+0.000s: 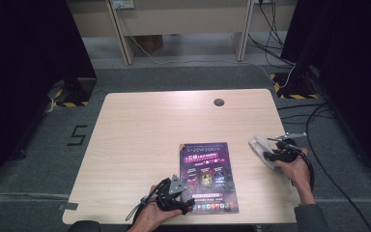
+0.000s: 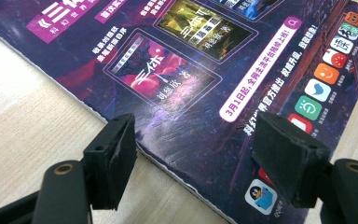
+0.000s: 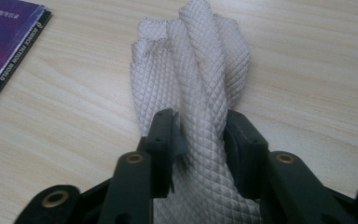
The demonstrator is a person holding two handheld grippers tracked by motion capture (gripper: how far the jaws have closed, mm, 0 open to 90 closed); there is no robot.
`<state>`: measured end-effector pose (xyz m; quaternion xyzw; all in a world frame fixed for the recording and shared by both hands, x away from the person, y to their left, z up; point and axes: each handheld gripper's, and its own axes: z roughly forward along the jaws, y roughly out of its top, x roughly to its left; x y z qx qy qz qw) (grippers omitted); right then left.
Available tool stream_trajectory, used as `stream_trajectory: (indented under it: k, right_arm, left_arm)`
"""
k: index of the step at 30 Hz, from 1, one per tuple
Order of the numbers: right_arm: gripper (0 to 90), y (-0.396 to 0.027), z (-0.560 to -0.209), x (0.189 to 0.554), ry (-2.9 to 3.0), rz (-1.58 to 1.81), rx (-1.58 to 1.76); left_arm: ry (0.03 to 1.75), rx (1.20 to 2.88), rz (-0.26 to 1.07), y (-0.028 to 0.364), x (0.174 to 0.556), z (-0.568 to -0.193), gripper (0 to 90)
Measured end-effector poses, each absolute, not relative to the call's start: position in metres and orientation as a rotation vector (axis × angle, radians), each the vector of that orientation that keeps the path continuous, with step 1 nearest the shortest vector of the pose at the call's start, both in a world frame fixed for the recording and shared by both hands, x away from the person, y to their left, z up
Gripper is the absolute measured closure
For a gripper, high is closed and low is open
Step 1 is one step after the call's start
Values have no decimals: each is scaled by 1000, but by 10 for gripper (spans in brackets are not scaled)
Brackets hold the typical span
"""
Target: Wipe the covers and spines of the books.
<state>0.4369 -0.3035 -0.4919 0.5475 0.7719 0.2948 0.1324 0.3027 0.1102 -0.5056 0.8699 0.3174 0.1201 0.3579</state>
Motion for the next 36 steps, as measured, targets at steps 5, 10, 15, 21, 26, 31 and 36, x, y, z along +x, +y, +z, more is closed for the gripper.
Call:
stream_trajectory:
  k: [5,10,15,21,26,31,36]
  right_arm:
    - [778,-302,-492,436,2257,880,1554]
    - [799,-299,-488,436,2242,892,1541]
    - [800,-285,-471,432,2233,959,1462]
    - [799,-263,-456,429,2258,1031,1373]
    - [799,-231,-451,428,2323,1050,1284]
    - [797,-196,-457,432,2403,1022,1206]
    - [794,-161,-473,439,2473,914,1146]
  left_arm:
    - [815,2243,313,110,302,-506,297]
    - [814,2244,314,110,302,-506,296]
    - [811,2246,312,111,303,-506,296]
    - [812,2245,311,111,303,-506,296]
    - [811,2245,312,111,303,-506,296]
    - [812,2243,311,111,303,-506,295]
    - [811,2239,311,111,303,-506,288]
